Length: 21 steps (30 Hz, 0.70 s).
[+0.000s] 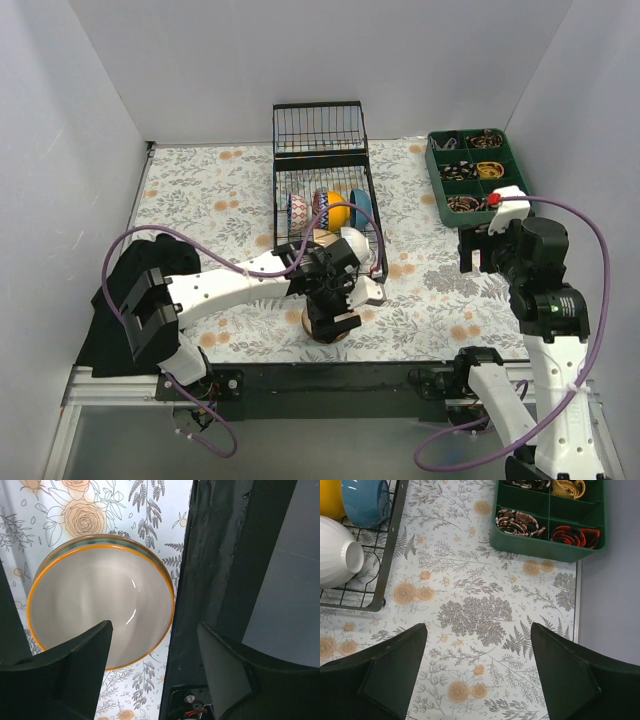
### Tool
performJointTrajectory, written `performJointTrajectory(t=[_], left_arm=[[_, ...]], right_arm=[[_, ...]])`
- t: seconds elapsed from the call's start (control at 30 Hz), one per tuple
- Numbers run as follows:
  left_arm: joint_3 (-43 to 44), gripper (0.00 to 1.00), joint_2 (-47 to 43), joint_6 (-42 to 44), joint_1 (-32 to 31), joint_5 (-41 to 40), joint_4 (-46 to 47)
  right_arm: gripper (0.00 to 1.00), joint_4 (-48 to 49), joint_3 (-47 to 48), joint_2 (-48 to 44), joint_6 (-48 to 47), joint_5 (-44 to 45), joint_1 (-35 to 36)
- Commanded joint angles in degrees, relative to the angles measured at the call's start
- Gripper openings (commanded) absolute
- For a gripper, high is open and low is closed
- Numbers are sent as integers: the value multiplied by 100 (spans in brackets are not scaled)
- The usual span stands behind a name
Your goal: Load the bowls into the dish rack
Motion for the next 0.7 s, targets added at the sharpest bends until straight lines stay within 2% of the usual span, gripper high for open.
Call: performJointTrajectory(t=[0.0,0.2,0.53,0.67], left_arm=[[-66,68,138,-62,-50,-165,189],[74,68,437,95,-67,80,23],[22,65,762,87,-58,309,-57],[74,62,876,122,-67,844,-118]], right_arm=[[93,109,-228,-320,74,-128,-231],[93,91,-439,-514,241,-374,-627],[93,118,-536,-523,364,-612,-856],[93,100,-536,-497,347,-577,-874]])
